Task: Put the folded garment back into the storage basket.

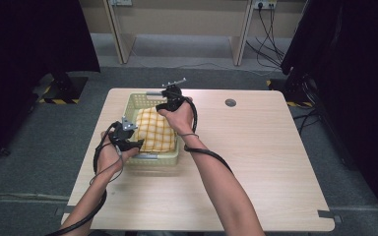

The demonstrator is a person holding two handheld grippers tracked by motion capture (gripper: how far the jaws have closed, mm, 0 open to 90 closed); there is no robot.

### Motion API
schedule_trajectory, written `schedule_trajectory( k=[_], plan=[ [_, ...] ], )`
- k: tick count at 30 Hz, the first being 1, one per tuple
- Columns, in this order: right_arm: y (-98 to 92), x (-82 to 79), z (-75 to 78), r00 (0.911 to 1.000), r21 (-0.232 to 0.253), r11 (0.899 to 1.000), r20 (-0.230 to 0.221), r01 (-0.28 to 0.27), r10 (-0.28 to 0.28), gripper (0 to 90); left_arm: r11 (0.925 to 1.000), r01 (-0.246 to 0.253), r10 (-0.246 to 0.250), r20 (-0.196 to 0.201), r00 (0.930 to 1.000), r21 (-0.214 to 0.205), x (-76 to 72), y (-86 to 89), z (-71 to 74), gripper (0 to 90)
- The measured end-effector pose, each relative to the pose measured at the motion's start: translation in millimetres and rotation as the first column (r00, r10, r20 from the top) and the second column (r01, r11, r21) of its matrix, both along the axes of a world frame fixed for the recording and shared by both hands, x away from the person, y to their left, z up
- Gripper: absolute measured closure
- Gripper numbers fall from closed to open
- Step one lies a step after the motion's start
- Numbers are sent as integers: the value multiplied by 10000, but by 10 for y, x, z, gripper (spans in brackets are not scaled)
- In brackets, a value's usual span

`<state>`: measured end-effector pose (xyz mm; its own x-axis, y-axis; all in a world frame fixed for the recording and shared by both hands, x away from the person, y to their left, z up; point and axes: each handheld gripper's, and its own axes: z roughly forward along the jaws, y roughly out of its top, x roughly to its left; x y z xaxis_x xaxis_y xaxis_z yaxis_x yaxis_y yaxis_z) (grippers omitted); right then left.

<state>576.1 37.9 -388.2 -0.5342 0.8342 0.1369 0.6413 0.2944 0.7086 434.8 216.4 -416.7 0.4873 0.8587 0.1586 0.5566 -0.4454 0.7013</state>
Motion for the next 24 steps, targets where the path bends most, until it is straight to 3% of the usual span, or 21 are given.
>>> schedule_trajectory(
  k=[5, 16, 24],
  plan=[
    [-43, -19, 63, 9999, 10, 9999, -53, -129, 129, 348, 9994, -316, 319, 220, 9992, -140, -27, 18, 10, 353],
    [-161, -38, 56, 9993, 247, 9990, -61, -369, 371, 244, 9986, -207, 233, 511, 9984, -496, -97, 12, 39, 259],
    [-257, -84, 101, 9981, 578, 9964, 50, -623, 621, 176, 9966, -365, 433, 926, 9948, -736, -173, -9, 63, 112]
  ],
)
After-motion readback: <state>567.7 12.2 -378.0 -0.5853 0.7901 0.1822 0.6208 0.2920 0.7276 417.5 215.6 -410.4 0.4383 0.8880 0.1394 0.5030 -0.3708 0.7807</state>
